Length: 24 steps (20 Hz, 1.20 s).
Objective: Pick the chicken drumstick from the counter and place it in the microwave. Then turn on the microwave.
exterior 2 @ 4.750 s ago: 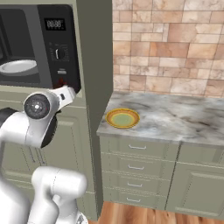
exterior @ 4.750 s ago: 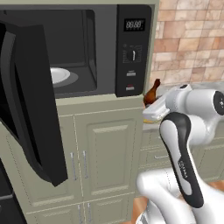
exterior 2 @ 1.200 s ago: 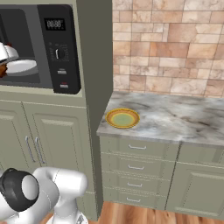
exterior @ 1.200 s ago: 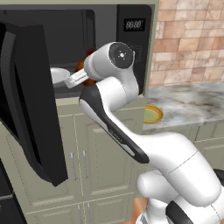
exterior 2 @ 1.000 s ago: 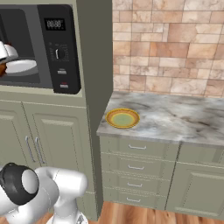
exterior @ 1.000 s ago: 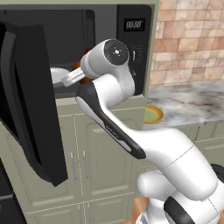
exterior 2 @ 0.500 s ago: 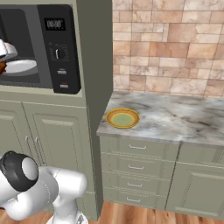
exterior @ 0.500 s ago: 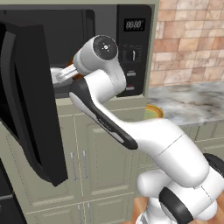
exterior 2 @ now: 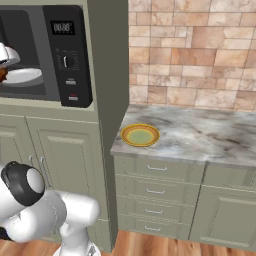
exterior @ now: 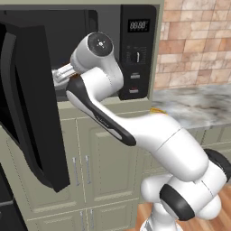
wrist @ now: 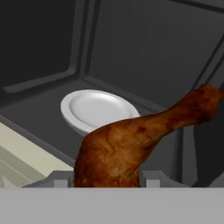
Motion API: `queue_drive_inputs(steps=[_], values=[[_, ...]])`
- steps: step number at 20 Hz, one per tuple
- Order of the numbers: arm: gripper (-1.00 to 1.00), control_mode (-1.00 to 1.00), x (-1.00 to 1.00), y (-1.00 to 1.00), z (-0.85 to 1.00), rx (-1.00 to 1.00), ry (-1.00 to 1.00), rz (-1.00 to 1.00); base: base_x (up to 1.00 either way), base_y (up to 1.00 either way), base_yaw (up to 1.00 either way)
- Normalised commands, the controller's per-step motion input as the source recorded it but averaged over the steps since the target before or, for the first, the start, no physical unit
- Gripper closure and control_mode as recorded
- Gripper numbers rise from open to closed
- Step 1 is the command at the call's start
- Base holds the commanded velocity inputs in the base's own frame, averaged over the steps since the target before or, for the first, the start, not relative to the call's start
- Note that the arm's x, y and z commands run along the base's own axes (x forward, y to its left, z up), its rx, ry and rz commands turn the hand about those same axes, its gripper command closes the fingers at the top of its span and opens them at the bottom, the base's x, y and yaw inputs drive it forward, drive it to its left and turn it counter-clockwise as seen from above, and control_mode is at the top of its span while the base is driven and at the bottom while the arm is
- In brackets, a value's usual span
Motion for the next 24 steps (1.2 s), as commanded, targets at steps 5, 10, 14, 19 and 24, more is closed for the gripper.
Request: queue_drive_inputs(steps=[5, 10, 14, 19, 24], values=[[1.0, -1.0, 0.11, 0.12, 0.02, 0.0, 0.02, -0.03, 0.0, 0.0, 0.0], [1.0, -1.0, 0.11, 0.11, 0.0, 0.0, 0.03, -0.02, 0.0, 0.0, 0.0], [1.0, -1.0, 0.1, 0.09, 0.0, 0.0, 0.06, -0.02, 0.0, 0.0, 0.0], [1.0, -1.0, 0.1, 0.09, 0.0, 0.0, 0.05, -0.03, 0.0, 0.0, 0.0], [1.0, -1.0, 0.13, 0.08, -0.03, 0.0, 0.05, -0.03, 0.0, 0.0, 0.0]])
